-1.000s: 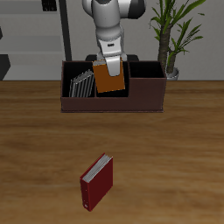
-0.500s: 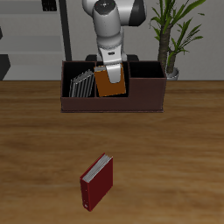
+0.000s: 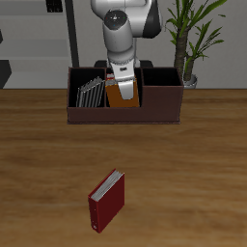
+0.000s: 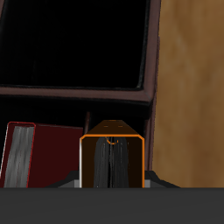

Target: Place the striped book into the back desk caddy's left compartment and place the right red book into the back desk caddy's back compartment and place the orange book into the back desk caddy's front compartment

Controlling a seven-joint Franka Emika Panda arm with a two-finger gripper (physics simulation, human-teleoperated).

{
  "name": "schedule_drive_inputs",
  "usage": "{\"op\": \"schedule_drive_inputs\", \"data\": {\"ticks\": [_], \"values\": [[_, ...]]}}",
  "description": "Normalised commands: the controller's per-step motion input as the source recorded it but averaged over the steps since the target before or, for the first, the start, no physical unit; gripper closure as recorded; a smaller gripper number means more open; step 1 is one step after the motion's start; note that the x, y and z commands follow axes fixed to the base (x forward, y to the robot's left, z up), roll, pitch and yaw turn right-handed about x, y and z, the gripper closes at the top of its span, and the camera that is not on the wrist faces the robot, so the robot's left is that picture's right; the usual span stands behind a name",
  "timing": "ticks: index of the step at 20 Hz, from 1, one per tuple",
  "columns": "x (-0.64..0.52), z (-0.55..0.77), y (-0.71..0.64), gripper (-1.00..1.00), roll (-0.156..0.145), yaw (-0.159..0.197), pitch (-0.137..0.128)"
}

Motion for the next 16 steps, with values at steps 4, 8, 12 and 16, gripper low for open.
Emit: {"op": "schedule_drive_inputs", "data": {"ticks": [4,8,12,16], "values": [[0.07,-0.21,-0.08,1.00,-0.038,-0.045,0.074],[0.06,-0.06,-0.07,-1.00,-0.003,-0.013,0.023],[-0.02,0.10,0.05,-1.00,0.010,-0.044,-0.005],[-0.03,0.11,0.03,-1.00,0.015,-0.011,-0.035]]}}
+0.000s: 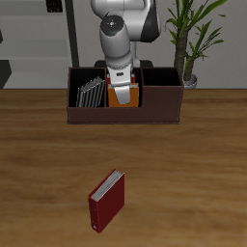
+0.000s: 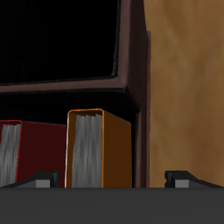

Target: Place the striped book into the back desk caddy's left compartment and place the right red book into the back desk caddy's back compartment and place the orange book into the back desk caddy's front compartment

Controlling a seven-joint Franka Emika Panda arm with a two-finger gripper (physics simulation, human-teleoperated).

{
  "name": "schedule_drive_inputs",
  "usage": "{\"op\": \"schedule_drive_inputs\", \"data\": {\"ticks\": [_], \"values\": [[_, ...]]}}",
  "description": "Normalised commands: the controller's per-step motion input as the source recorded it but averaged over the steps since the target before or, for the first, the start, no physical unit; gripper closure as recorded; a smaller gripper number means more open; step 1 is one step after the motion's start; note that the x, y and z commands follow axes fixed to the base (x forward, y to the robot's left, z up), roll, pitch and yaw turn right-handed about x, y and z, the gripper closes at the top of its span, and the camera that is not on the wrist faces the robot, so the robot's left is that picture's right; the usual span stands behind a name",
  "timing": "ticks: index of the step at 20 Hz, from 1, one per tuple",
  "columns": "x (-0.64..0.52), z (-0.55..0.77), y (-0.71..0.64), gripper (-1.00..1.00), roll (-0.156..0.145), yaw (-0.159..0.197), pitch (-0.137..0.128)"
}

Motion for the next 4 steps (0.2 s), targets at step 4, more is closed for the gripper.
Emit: {"op": "schedule_drive_inputs", "data": {"ticks": [4], "values": [[-0.05,0.21,0.03,-1.00,0.014,-0.024,-0.051]]}}
